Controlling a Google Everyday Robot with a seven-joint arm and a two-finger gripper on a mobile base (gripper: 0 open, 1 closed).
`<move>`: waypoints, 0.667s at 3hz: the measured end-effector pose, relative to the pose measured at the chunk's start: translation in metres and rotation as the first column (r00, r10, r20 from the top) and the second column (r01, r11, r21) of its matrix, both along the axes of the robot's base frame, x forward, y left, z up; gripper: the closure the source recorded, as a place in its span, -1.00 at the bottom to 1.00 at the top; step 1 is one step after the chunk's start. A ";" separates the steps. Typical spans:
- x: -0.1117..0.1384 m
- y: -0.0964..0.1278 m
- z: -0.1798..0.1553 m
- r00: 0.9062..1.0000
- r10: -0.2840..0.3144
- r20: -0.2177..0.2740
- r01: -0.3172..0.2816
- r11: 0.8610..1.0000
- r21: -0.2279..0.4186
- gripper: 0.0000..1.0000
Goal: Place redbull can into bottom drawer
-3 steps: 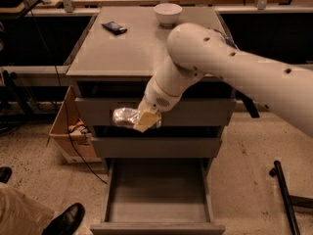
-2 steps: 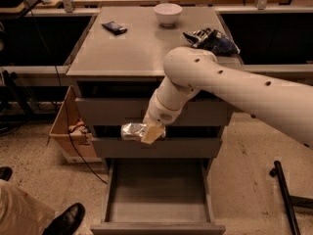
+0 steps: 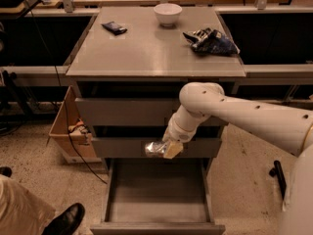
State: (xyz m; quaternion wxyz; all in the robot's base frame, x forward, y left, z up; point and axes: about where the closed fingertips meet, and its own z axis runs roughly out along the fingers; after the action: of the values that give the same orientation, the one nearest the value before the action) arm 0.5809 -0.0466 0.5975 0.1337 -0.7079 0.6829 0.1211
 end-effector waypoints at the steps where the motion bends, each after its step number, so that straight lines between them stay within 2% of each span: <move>1: -0.004 -0.058 -0.088 0.994 -0.044 -0.096 0.041 0.999 -0.034 1.00; 2: -0.019 -0.093 -0.144 0.975 -0.103 -0.199 0.091 0.994 -0.067 1.00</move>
Offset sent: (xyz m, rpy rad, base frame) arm -0.0341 -0.1368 -0.2059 -0.0887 0.3233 -0.1704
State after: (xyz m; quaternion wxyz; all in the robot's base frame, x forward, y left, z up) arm 0.5620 -0.1397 0.4535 0.0489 -0.6613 0.7299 0.1658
